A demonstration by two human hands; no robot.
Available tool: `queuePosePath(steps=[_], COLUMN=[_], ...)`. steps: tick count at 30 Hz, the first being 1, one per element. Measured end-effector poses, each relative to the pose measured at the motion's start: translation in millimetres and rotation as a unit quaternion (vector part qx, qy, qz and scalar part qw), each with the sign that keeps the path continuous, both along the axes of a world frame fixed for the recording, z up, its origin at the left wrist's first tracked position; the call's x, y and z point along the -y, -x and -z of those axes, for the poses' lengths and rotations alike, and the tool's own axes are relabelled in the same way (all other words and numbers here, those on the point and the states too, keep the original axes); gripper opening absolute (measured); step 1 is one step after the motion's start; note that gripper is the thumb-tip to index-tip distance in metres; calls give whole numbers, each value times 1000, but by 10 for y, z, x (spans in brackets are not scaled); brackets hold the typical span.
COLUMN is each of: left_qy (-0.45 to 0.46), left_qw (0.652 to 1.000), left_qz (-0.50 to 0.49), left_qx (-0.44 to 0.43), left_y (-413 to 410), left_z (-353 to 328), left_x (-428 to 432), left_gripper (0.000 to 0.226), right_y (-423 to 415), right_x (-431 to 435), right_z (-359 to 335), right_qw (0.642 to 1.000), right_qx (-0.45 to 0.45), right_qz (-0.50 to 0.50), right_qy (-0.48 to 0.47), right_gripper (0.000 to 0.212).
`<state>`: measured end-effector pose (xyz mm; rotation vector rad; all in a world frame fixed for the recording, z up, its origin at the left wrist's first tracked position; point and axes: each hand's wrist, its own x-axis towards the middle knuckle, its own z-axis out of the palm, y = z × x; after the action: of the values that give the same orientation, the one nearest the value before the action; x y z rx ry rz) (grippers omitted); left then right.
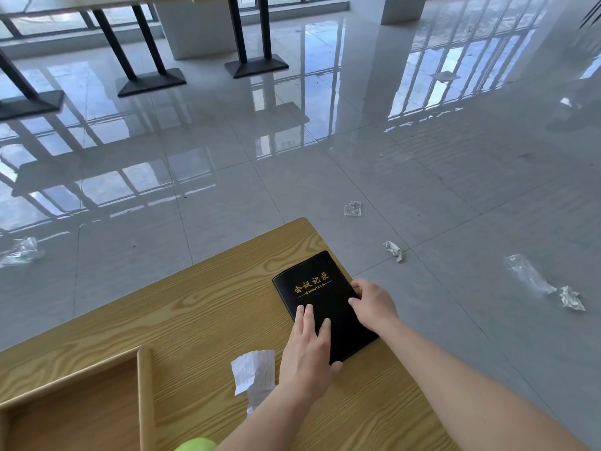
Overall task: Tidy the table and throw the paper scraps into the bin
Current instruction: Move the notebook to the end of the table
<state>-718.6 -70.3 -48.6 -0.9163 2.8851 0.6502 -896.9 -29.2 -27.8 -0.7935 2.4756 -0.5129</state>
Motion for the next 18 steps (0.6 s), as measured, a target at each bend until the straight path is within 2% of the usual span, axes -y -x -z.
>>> queuePosePath(steps=[6,10,15,18], left_qy=[12,38,66,69], left_qw=[1000,999,997,997], left_qz=[16,19,-8,-28], left_qx=[-9,-33,-27,-12], left_y=[-43,-217,-546,-783], left_z=[-52,-159,-319,-395], left_x=[20,48,159,186], left_gripper=[87,75,68,67], right_y=[-37,-79,-215,-390], right_x=[-13,-33,-99,-122], right_z=[-52,-105,-193,-288], right_qw=[1000,999,998,992], right_qx=[9,10,-45,-80], right_qz=[16,25,8,-27], right_qy=[19,37,53,94], right_gripper=[44,49,47,46])
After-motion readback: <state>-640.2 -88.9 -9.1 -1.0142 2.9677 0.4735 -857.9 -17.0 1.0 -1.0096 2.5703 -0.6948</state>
